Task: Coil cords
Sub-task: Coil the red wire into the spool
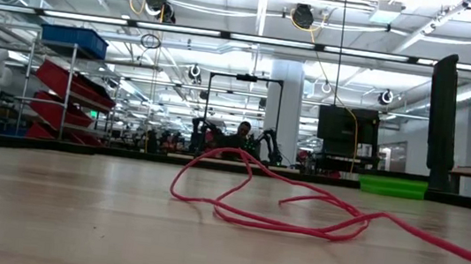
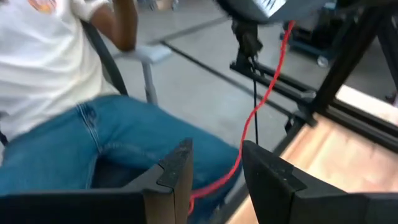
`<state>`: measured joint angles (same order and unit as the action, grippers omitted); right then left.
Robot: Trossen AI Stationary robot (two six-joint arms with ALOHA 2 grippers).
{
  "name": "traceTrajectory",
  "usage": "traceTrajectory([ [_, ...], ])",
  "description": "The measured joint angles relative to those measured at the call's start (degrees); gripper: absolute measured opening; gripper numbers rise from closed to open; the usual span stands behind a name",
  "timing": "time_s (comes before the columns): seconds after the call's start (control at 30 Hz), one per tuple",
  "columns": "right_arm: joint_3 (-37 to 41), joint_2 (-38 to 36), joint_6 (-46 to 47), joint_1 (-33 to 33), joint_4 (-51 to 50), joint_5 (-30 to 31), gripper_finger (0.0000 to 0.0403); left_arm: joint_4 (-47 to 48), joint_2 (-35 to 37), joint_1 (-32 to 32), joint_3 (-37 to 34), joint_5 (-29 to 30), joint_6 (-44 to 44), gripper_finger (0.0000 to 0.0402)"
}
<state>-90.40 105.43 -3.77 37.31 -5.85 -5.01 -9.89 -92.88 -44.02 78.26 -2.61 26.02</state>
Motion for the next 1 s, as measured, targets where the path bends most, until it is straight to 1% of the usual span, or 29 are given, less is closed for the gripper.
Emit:
traceTrajectory([
  [0.1,3.03,0.00,0.50,-1.84,5.64,-3.91,0.0125,0.12,-0.02,-0.01,0.00,2.27,0.19,0.0008],
  [0.2,4.72,0.00,2.36,-3.16,7.30,-6.18,0.0125,0.49,-0.02,0.05,0.00,4.11,0.26,0.0008],
  [0.3,6.05,0.00,4.46,-3.93,7.42,-7.58,0.0125,0.81,-0.02,0.01,0.00,6.34,0.41,0.0008],
  [0.47,7.09,0.02,8.36,-4.25,4.23,-10.17,0.0125,4.16,0.97,0.01,0.00,10.60,0.29,0.0008],
  [0.53,7.70,0.02,9.73,-3.89,3.89,-10.36,0.0125,4.66,1.45,0.01,0.01,11.69,0.00,0.0008],
  [0.67,9.26,0.02,12.44,-3.49,3.93,-9.79,0.0125,5.40,1.87,-0.01,0.02,12.06,-0.17,0.0008],
  [0.8,10.99,0.02,16.03,-3.95,2.18,-5.43,0.0126,6.25,1.88,-0.01,0.02,13.07,-0.19,0.0008],
  [1.0,11.94,0.02,16.85,-5.03,2.41,-5.48,0.0126,6.49,1.88,0.01,0.02,15.13,-0.22,0.0008],
])
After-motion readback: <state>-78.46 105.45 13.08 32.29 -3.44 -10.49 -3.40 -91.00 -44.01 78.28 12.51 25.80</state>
